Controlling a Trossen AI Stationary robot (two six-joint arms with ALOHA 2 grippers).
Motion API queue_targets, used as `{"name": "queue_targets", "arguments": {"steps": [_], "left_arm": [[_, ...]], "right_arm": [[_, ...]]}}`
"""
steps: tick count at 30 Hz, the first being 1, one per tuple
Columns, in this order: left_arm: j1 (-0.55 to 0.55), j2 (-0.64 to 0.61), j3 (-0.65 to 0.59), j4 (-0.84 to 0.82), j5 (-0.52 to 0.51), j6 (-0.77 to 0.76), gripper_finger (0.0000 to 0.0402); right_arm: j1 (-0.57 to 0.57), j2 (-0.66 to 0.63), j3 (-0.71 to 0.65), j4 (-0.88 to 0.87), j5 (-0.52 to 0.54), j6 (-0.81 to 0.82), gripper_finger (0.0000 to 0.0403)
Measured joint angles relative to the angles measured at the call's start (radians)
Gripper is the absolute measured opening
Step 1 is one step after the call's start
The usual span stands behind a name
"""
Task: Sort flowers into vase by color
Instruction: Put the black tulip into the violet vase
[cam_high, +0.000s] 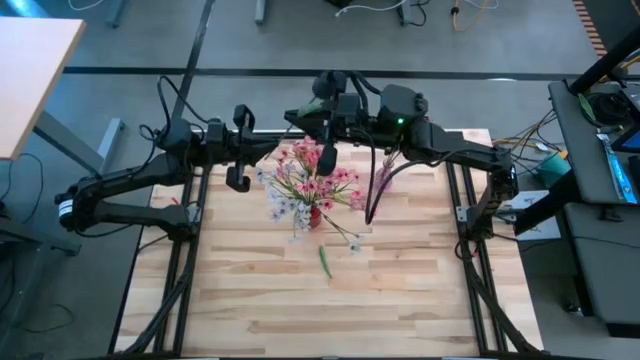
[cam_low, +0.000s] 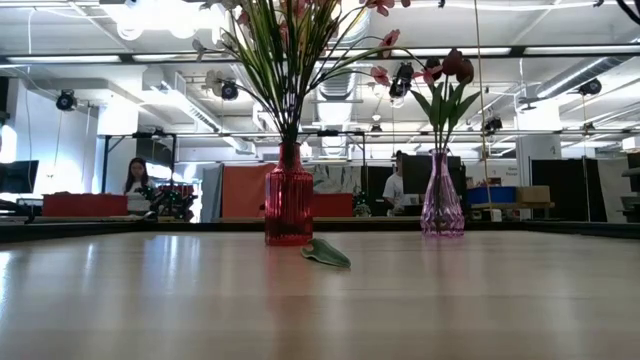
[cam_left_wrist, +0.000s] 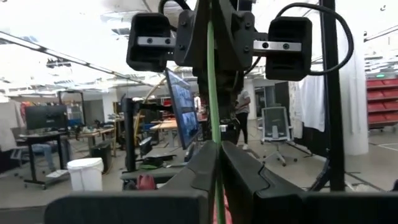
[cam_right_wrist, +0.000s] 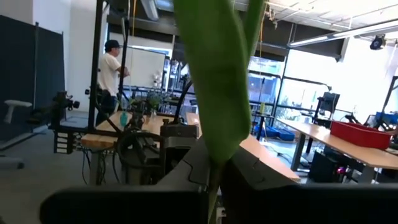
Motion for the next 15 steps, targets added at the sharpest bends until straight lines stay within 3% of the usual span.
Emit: {"name": "queue_targets", "arguments": {"steps": [4, 9, 15], "left_arm": [[0.000, -0.014, 0.001, -0.008, -0.007, 0.030, 0.0044], [0.000, -0.025, 0.077, -0.153, -0.007, 0.068, 0.0128], [0.000, -0.029, 0.199, -0.493, -0.008, 0.173, 0.0233]], "right_arm": [[0.000, -0.025, 0.013, -0.049, 0.003, -0.008, 0.0010], [0.000, -0.088, 0.014, -0.141, 0.024, -0.019, 0.0009], [0.007, -0.182, 0.007, -0.362, 0.213, -0.032, 0.0009]]}}
